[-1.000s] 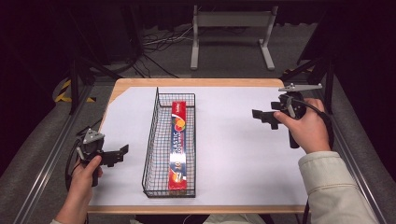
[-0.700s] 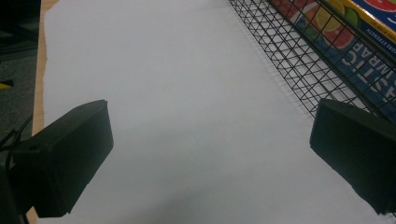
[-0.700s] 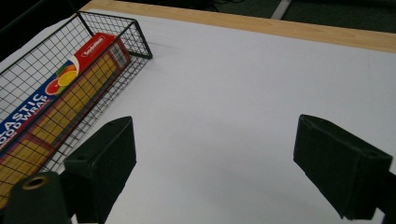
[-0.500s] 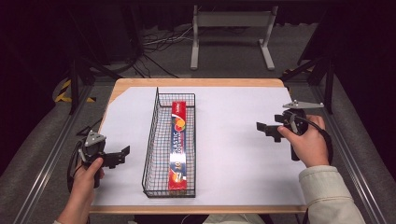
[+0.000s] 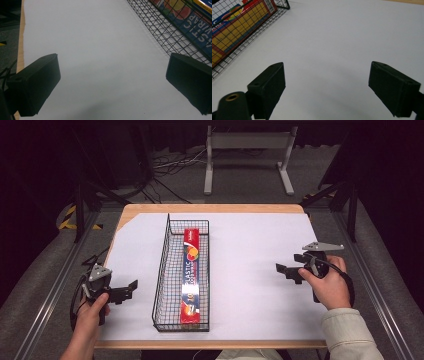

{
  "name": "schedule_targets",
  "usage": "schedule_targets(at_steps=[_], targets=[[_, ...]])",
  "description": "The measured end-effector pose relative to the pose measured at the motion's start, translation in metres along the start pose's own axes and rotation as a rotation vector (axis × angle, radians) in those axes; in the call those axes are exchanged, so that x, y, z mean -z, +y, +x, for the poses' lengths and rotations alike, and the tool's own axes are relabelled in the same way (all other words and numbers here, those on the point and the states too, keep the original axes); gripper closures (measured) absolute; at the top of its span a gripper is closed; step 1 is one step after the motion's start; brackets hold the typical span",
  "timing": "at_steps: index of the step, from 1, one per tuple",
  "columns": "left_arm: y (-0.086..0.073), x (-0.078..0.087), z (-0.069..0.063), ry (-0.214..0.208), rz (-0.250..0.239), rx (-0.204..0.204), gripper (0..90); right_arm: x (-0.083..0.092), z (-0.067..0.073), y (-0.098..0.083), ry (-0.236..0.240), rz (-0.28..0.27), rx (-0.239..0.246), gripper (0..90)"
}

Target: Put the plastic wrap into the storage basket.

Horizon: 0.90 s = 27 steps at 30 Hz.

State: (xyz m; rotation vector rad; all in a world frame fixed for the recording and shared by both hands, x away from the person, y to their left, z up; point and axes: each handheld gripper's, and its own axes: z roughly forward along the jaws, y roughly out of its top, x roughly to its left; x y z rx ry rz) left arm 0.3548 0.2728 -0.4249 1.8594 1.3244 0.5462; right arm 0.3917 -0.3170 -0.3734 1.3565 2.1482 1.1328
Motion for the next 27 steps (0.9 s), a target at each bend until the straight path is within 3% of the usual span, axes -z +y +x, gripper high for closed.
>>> schedule_targets(at_steps=[13,19,22,27], targets=[[-0.006,-0.006,0.009,-0.004,0.002,0.026,0.1,-0.011,-0.003,-0.032,-0.014,0.013,0.018,14.8],[-0.01,-0.012,0.008,-0.003,0.027,0.006,0.1,-0.019,-0.002,-0.046,-0.016,0.014,0.035,15.6],[-0.011,-0.013,0.008,-0.014,0.015,0.003,0.1,-0.024,-0.001,-0.052,-0.021,0.031,0.058,15.7],[-0.014,-0.019,0.01,-0.024,0.015,-0.005,0.1,-0.028,0.001,-0.057,-0.013,0.031,0.051,15.6]])
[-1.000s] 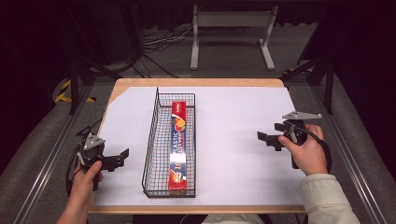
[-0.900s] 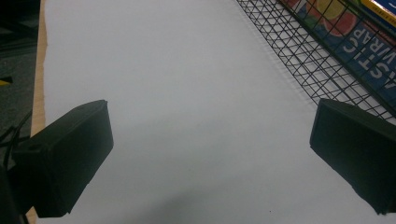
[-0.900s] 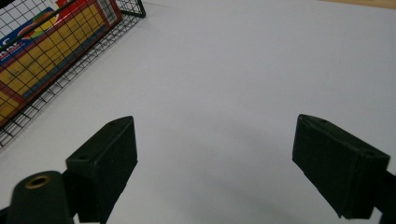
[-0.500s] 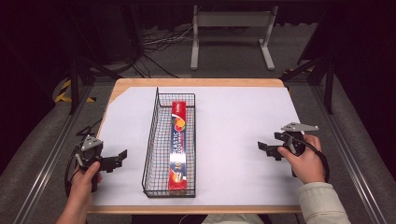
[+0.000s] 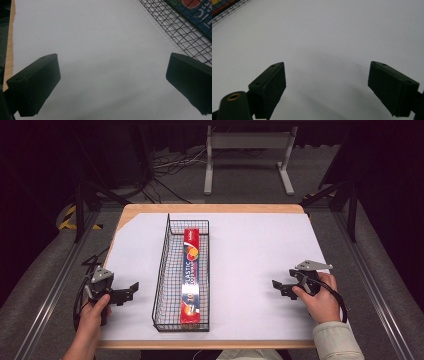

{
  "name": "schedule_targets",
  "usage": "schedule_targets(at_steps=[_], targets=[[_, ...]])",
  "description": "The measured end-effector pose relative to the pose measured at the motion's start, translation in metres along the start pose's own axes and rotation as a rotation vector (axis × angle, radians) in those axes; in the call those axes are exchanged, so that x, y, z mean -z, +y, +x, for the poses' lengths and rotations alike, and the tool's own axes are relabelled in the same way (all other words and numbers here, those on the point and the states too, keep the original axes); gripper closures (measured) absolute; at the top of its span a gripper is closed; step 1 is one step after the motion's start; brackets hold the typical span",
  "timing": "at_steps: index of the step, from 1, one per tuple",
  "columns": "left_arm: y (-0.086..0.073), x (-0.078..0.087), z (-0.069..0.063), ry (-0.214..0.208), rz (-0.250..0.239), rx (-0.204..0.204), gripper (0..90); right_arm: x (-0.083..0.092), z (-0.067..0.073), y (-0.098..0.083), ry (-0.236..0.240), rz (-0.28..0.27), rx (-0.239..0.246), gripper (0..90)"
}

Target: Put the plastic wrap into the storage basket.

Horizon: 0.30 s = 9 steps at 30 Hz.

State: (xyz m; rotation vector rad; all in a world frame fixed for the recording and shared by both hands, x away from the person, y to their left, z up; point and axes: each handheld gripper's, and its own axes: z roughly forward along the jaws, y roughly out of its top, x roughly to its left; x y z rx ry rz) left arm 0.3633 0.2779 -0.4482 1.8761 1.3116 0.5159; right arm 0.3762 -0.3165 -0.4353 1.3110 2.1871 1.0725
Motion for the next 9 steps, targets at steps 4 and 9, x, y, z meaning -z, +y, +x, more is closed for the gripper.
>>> schedule_targets(at_steps=[4,9], targets=[[-0.002,-0.0025,0.0013,-0.001,-0.003,0.003,0.1,-0.0028,-0.0001,-0.0036,-0.007,0.019,0.008,15.5],[-0.0028,-0.006,0.0026,0.0,-0.007,0.009,0.1,-0.0005,0.0003,-0.0056,-0.004,-0.003,0.013,15.4]])
